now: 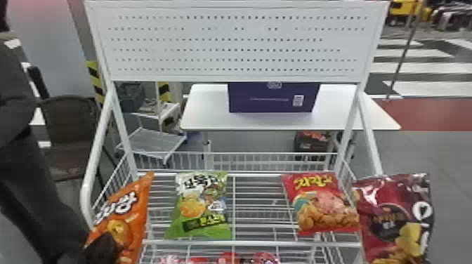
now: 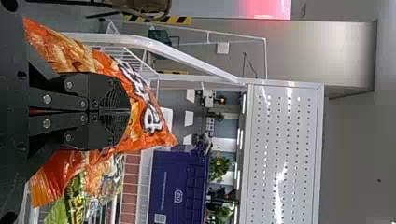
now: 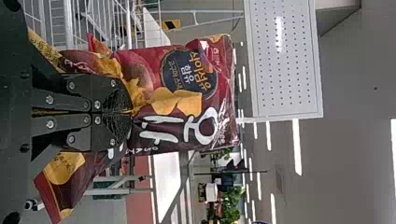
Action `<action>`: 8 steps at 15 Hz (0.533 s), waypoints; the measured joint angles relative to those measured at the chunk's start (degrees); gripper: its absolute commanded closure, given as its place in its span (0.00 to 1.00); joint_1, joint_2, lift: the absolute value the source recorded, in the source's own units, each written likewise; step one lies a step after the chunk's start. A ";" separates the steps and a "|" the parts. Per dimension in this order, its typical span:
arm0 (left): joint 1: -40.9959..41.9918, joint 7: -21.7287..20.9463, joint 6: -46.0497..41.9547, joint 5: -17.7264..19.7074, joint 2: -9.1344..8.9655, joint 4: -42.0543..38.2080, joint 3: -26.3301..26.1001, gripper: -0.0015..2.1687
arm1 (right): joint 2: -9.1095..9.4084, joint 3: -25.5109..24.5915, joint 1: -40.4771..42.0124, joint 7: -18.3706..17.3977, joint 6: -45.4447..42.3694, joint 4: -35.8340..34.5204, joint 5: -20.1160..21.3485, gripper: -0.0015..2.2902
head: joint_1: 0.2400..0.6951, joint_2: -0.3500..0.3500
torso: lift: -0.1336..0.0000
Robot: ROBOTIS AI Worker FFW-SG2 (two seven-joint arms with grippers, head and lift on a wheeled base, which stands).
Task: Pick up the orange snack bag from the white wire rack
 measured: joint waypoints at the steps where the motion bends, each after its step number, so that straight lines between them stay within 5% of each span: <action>1: 0.00 -0.13 0.00 0.04 0.00 0.03 0.01 0.99 | 0.02 0.00 -0.02 -0.01 0.00 0.03 0.00 0.92 | 0.57 0.50 | 1.00; 8: 0.07 -0.47 0.02 0.07 0.00 0.15 0.06 0.99 | -0.05 0.00 -0.23 0.00 0.00 0.08 -0.09 0.92 | 0.57 0.50 | 1.00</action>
